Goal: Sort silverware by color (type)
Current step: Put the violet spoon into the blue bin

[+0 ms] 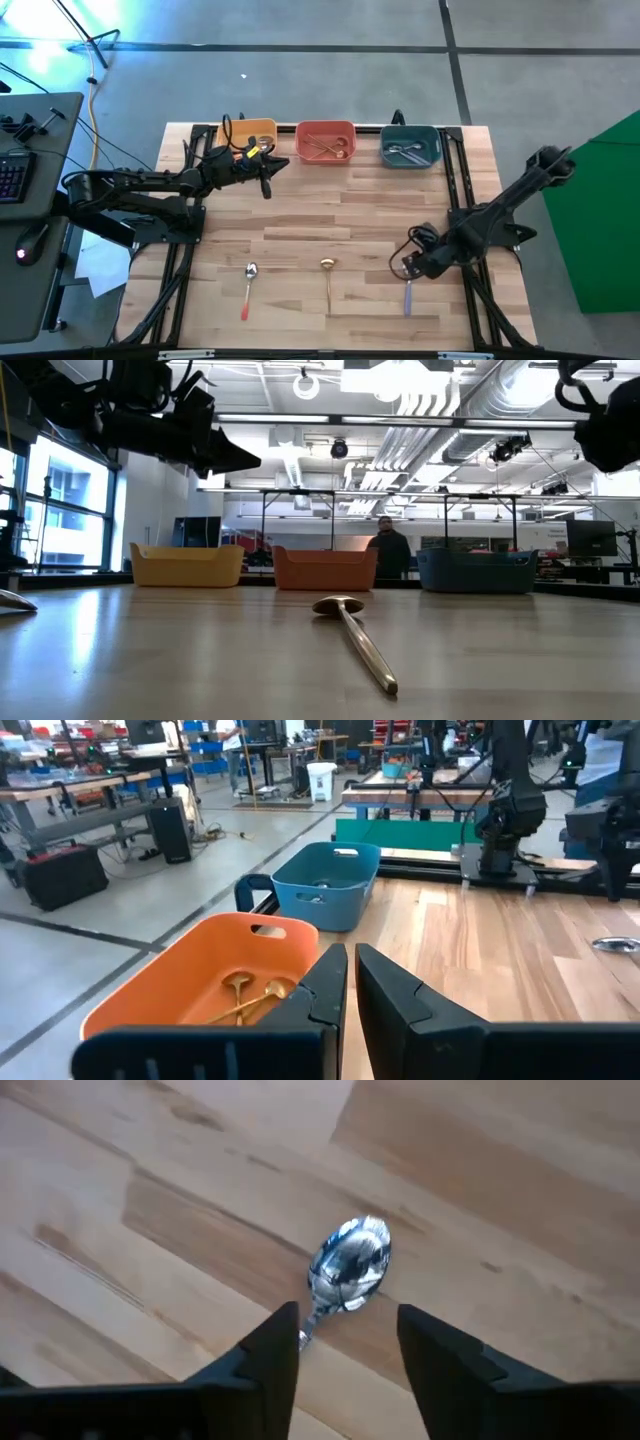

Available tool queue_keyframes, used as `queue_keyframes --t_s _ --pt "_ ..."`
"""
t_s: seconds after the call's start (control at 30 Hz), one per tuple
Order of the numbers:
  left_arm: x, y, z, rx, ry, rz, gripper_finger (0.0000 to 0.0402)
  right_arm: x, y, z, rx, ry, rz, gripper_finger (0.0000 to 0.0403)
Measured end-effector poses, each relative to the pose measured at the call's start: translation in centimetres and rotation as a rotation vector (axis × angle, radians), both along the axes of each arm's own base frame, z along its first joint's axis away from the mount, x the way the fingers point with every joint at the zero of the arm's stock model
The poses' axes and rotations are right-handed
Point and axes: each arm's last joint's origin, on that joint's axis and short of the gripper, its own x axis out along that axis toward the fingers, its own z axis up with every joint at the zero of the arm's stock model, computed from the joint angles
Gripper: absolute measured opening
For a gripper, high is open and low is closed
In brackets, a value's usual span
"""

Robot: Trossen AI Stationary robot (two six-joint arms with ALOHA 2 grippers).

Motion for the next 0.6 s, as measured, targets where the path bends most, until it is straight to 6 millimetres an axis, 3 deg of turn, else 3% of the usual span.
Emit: queue_keyframes --t_s 0.43,0.6 --pt "0.0 0.0 -0.1 0.008 0.019 -0.004 0.0017 2.5 2.5 -3.4 0.128 0.091 -0.016 0.0165" --pt "0.0 0.0 -0.1 0.016 0.02 -0.004 0.0017 2.7 2.6 -4.4 0.085 0.131 -0.023 0.0165"
